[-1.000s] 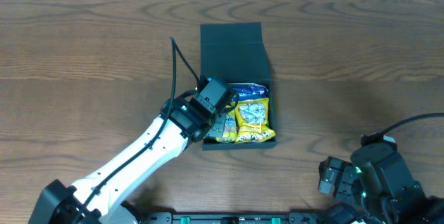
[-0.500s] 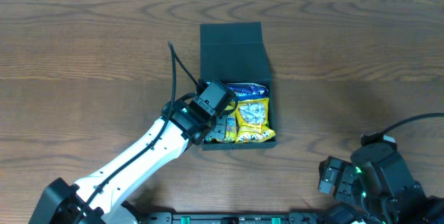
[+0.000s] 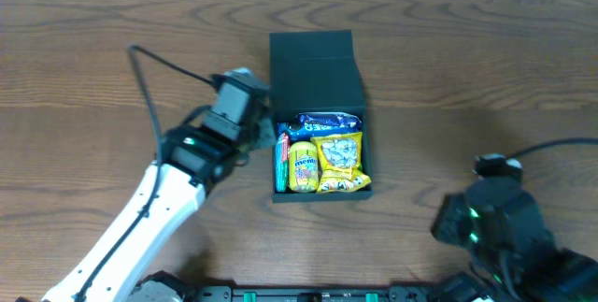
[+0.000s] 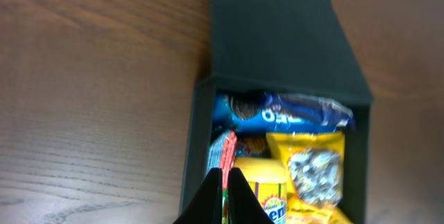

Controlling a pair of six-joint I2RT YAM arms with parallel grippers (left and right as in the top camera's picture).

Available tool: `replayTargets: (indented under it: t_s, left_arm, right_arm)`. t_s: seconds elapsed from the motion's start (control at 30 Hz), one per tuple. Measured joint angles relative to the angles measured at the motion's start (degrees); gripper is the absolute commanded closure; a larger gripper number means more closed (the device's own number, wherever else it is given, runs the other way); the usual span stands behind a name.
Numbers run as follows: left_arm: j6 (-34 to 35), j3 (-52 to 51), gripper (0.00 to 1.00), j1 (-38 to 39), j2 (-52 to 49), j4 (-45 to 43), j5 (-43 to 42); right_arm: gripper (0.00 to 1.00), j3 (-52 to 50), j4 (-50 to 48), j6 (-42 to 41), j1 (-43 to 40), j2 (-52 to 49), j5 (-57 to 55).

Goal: Pack container
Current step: 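Carry the KitKat bar right and lower it into the box, then raise both grippers to the box lid edges on either side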

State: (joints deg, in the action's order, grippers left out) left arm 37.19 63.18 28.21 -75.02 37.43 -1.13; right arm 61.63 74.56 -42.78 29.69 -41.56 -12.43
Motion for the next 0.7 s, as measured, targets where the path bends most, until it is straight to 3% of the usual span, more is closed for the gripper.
replayTargets:
  t_s: [0.1, 0.27, 0.53, 0.7]
  left_arm:
    - [0.33, 0.00, 0.94, -5.99, -2.19, -1.33, -3.93]
    - [0.35, 0.02, 0.94, -14.03, -13.07, -6.80, -14.82]
    - [4.15, 0.02, 0.94, -18.43, -30.45, -21.20, -28.37]
    - [9.49, 0.04, 0.94, -18.36, -36.94, -28.70, -33.29]
  right_arm:
    - [0.99, -5.22, -9.25, 1.97, -1.88, -5.20, 1.86]
    - [0.99, -6.86, -22.75, 7.41, -11.47, -24.04, 11.02]
    - [0.98, -5.86, -43.91, 13.92, -30.38, -50.45, 37.11]
    - [0.98, -3.28, -49.29, 14.38, -31.39, -62.77, 48.15]
